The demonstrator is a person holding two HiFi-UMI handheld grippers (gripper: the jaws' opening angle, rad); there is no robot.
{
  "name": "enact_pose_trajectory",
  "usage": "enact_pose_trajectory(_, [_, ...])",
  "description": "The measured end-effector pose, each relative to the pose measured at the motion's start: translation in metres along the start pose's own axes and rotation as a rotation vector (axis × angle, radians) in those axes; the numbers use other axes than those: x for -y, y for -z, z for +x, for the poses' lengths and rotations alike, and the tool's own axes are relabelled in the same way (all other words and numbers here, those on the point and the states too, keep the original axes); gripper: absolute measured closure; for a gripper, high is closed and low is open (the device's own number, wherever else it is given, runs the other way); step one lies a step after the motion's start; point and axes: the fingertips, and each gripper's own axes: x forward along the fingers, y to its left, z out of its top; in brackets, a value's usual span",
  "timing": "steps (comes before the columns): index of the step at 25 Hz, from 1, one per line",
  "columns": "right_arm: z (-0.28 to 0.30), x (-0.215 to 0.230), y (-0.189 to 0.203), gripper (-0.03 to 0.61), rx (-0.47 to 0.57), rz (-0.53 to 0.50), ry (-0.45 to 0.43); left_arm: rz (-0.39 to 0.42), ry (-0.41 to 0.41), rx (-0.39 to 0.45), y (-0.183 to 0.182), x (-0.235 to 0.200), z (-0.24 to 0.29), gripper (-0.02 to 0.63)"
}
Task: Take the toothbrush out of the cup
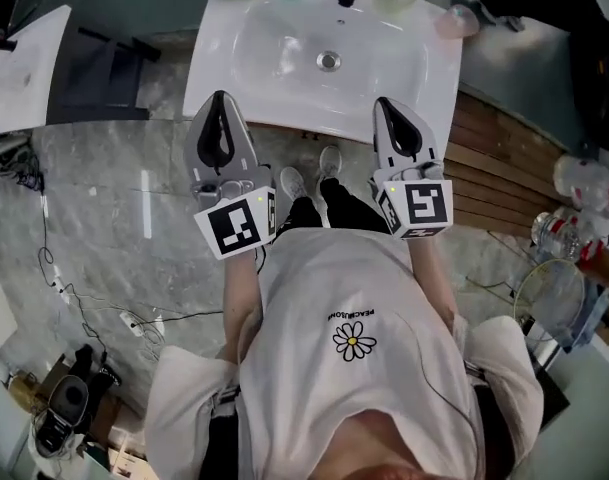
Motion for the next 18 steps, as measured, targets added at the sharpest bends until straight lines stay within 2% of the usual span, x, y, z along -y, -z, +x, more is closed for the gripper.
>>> enact_pose_trajectory(5, [-0.002, 0.046, -0.005, 0.58, 0.059, 0.059, 0.063, 0.05, 0.127, 0.089, -0.037, 0.058, 0.054, 0.606])
enact_pose_trajectory(9, [-0.007, 0.088, -0.01, 0.579, 0.085, 0.072, 0.119, 0.088, 0.164, 0.168, -0.073, 0.101, 0.087, 0.606])
enact_pose_trajectory(13, [-0.013, 0.116, -0.011, 0.58, 0.108, 0.08, 0.186, 0.066, 0.217, 0.167, -0.07, 0.127, 0.099, 0.606])
enact_pose_trajectory(18, [-0.012, 0.133, -0.017, 0.58, 0.121, 0.077, 0.279, 0.089, 0.279, 0.198, -0.071, 0.135, 0.126, 0.606])
